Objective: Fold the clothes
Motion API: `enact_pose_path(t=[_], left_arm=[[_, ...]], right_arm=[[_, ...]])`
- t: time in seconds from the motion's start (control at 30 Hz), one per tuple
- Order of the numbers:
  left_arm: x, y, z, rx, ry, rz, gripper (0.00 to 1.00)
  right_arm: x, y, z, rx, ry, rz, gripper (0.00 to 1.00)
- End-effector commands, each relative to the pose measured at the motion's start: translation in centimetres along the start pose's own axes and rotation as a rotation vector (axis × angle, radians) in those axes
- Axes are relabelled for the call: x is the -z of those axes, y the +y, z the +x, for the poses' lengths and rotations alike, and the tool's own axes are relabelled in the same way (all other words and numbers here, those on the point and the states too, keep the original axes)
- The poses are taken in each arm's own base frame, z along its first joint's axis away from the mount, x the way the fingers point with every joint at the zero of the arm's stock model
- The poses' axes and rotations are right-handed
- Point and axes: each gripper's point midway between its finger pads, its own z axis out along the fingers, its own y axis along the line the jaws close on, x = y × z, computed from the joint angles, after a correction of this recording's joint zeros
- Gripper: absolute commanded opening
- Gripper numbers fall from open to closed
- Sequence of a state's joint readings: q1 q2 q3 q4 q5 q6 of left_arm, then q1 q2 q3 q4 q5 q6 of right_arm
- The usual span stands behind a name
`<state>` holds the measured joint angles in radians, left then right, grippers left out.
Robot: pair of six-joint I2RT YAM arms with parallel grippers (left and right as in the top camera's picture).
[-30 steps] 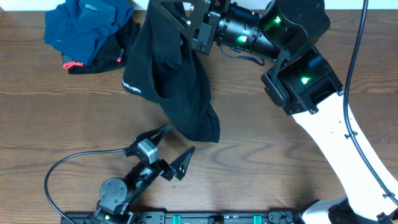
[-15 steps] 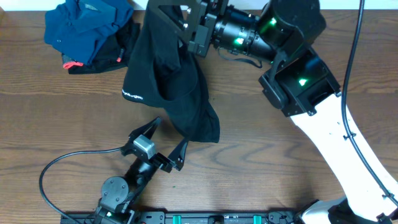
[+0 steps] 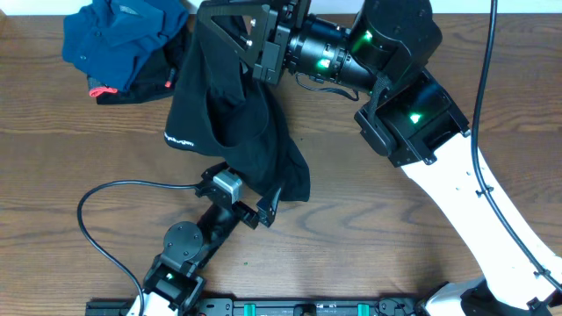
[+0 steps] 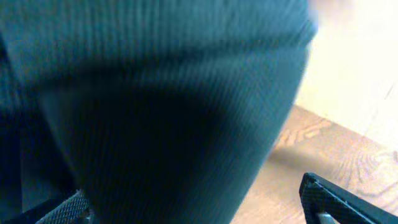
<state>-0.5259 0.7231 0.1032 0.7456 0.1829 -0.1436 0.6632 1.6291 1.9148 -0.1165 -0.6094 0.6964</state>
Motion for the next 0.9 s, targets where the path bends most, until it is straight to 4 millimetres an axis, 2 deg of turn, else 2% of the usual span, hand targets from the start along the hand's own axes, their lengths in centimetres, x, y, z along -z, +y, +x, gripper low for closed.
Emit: enact_pose_path(t=[0.0,0.2,0.23,0.27,0.43,0.57,0.7,0.73,0.8,0.87], left_arm=[[-0.3,-0.1,-1.2,-0.024,-0.027,-0.002,0.98],[-0.4,-0.1,-1.1,0.050,-0.024,-0.002,0.97],[-0.4,-0.1,-1.1,0.050,-0.024,-0.002,0.80],[-0.4,-0.1,-1.1,0.050,-0.024,-0.002,0.57],[-0.3,-0.1,-1.1,0.050,-0.025,-0.003,0.08],[-0.3,-0.1,-1.5,0.048,-0.040,0.000,0.06],[-0.3,-0.2,-2.2,0.045,-0.071,0.000,0.06],[-0.3,-0.2,-2.2,0.044,-0.072,-0.002,0.06],[-0.3,0.1,-2.3,0.045,-0.076,-0.016,0.06],[-0.3,0.3,-2.4,0.045,-0.080,-0.026,0.06]], right_arm=[[0.2,0.6,-0.7,0.008,-0.016,-0.003,0.01],[0.3,0.4,-0.7,0.010,-0.013,0.002,0.02],[0.2,0.3,-0.6,0.009,-0.013,0.003,0.02],[0.3,0.4,-0.7,0.010,-0.013,0.003,0.01],[0.3,0.3,-0.6,0.020,-0.011,0.005,0.02],[0.6,-0.7,-0.5,0.033,0.002,0.036,0.03],[1.3,-2.7,-0.1,0.036,0.032,0.097,0.12],[1.5,-3.3,0.1,0.043,0.043,0.116,0.17],[2.2,-4.9,0.3,0.071,0.065,0.164,0.36],[3.4,-7.3,0.5,0.078,0.084,0.254,0.42]])
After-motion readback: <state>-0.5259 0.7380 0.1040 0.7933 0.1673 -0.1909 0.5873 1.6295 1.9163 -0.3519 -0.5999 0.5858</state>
